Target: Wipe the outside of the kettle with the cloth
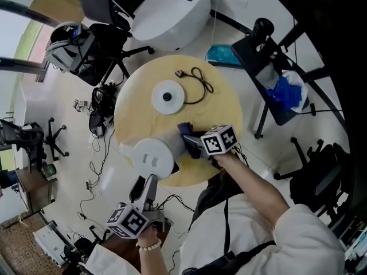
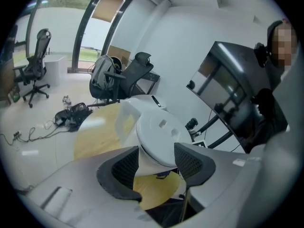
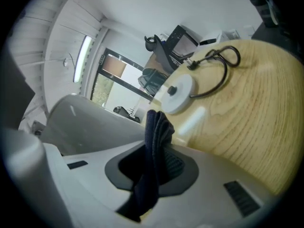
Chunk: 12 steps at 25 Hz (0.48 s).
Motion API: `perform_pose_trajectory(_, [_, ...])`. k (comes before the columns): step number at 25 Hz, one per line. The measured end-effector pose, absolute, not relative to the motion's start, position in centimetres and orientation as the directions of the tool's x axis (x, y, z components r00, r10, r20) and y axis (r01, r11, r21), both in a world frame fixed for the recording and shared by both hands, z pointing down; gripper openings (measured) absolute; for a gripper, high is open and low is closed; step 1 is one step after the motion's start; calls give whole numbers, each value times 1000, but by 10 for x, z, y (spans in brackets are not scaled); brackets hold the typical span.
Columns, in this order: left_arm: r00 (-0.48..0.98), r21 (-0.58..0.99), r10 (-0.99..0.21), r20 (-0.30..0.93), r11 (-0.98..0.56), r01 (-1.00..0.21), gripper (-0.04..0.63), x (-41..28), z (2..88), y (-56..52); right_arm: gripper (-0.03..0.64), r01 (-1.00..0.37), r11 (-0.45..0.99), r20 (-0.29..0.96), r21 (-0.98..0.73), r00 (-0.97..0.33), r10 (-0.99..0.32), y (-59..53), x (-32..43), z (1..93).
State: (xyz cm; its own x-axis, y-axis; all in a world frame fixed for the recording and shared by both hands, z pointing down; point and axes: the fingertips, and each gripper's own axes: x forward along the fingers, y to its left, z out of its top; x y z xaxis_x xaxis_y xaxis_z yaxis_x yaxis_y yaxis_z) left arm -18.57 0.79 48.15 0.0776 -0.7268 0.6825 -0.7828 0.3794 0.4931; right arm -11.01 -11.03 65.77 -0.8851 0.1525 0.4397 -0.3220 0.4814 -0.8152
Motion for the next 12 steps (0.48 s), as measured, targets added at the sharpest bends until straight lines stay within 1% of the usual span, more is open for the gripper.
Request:
perform_pose_trajectory(1, [92,512,-730,677,378,-771,246,-188,483,7,67,-291,490,409,-822,-900,152,-109,-110,642])
perform_pose_trajectory(3, [107,534,-737,667,373,-758,279,-193,484,6,67,-234,501,350,-833,-925,149,-105,-110,608])
perform_pose_trajectory(8, [160,582,-752,639,337,-740,279,-191,481,3,67,-92,466,172,-880,-976,133,-97,-105,533])
perform_pose_trajectory(12, [123,603,-787,605,351,-717,281,-201,475,-7,67,23,418,30,-908,-992,120,-93,-100,486])
